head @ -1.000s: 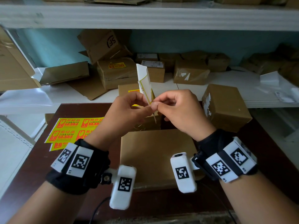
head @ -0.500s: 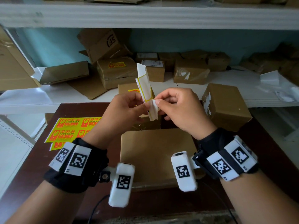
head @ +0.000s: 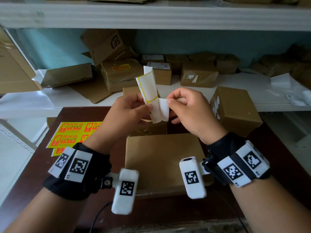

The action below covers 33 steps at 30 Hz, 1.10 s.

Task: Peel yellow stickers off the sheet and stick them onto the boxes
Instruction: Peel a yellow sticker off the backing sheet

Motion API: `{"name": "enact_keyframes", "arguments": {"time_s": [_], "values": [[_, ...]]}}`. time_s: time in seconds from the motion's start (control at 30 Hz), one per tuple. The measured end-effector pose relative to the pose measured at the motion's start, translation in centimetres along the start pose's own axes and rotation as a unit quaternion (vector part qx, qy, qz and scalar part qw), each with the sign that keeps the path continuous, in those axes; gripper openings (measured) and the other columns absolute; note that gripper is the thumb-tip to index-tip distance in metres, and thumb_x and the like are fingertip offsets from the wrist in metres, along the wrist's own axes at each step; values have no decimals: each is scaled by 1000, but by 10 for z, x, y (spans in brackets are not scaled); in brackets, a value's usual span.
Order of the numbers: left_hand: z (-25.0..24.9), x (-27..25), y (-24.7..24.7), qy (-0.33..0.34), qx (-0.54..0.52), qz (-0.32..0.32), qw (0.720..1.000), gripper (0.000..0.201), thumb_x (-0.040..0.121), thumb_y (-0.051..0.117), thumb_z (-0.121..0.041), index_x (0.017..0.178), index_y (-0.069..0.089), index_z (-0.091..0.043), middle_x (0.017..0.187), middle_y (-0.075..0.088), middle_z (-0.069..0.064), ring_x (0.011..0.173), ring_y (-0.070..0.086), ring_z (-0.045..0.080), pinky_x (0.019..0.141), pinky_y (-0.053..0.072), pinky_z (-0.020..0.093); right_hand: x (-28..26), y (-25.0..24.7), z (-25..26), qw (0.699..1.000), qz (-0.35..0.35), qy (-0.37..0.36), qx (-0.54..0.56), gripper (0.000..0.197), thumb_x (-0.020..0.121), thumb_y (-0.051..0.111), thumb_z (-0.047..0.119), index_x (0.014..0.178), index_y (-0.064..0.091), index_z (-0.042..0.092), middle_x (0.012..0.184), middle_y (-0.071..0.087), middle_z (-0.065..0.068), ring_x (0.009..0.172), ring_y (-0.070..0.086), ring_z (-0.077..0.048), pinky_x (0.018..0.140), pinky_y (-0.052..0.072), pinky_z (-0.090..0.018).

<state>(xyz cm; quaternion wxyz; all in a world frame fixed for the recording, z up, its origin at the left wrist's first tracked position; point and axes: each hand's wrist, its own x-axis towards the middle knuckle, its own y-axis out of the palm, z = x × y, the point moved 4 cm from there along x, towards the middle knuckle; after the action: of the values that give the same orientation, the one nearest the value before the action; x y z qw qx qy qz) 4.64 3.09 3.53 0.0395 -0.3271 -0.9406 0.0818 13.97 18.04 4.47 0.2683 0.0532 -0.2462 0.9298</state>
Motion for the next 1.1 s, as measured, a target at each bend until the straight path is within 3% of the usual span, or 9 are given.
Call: {"name": "enact_keyframes", "arguments": {"time_s": [0.1,0.27,0.4,0.63,0.9,1.1], "values": [[-1,0,-1,-1,-2,-3,1000,16,98,58,-8,111,66,-3,94,75,14,76,71,21,65,60,35,0,1,-1,1000,8,7,14,12,99,55,18,92,63,20,86,72,1,82,71,-17,63,63,-34],[-1,0,-1,3,-5,-7,1000,18,98,57,-6,113,65,-3,99,73,18,76,70,22,70,59,39,2,0,-3,1000,12,14,20,11,100,53,19,93,61,21,92,71,0,86,70,-19,66,64,-37],[-2,1,-4,5,4,-14,1000,17,98,56,-7,113,65,-5,99,75,13,79,71,24,76,59,45,2,-2,-3,999,8,16,29,10,100,52,17,95,61,19,93,70,-1,86,70,-21,67,64,-40],[-2,2,-7,7,-5,-17,1000,13,98,56,-6,106,65,-7,86,75,2,71,70,17,67,58,34,3,-5,-4,999,8,26,40,11,101,50,16,96,60,17,97,67,-3,91,69,-24,67,64,-40],[-3,2,-10,13,-3,-30,999,13,98,55,-6,106,65,-6,83,76,1,67,69,13,68,58,33,5,-6,-6,998,1,35,61,13,100,50,16,91,58,20,97,66,-7,91,69,-29,68,64,-44],[-3,3,-15,9,1,-39,999,15,99,55,-8,110,64,-3,83,77,-1,68,70,13,72,59,35,5,-8,-8,998,-5,38,54,10,101,50,17,96,59,17,101,67,-5,92,69,-25,67,64,-38]]}}
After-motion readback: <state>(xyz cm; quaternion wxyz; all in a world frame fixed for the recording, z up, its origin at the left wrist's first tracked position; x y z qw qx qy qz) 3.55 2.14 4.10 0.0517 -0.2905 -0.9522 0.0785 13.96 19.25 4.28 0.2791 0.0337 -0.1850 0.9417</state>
